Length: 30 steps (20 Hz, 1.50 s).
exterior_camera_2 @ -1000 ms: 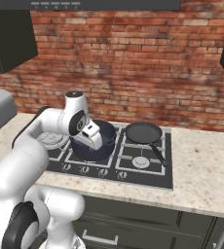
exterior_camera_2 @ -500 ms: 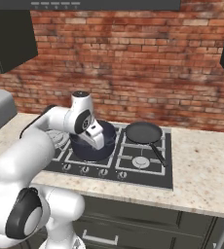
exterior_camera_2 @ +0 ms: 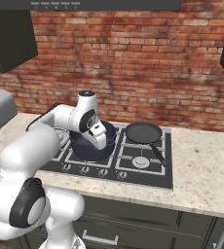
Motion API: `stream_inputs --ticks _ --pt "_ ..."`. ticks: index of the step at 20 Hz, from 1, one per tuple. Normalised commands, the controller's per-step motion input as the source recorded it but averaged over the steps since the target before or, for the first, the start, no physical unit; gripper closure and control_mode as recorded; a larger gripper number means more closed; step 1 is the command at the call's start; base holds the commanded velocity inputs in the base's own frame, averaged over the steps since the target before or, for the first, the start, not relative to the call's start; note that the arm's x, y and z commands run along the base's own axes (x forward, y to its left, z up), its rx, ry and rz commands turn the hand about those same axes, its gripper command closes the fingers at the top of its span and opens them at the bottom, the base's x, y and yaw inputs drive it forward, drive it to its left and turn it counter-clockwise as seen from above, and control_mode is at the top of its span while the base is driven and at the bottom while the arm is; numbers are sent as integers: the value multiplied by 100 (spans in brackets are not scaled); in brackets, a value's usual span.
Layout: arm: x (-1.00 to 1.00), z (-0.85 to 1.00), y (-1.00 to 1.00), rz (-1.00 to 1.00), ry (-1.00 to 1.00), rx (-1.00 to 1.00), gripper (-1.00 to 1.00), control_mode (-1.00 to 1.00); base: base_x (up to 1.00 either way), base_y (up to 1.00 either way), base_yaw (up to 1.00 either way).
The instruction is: Move the pot and pan from the stove into the sink.
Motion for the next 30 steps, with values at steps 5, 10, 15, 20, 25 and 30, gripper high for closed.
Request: stream_inputs --ticks 5,10,15,20,25,30 --pt "16 -36 0 -7 2 0 -100 -100 0 0 0" --pt "16 -42 0 -7 2 -1 -100 -100 0 0 0" --pt "20 -31 4 -6 1 -2 -100 -100 0 0 0" --pt "22 -21 3 -5 0 -2 -100 -100 0 0 0" --pt "5 -3 0 -1 1 0 100 -100 0 0 0" --pt "0 43 -2 -5 4 4 100 -100 0 0 0"
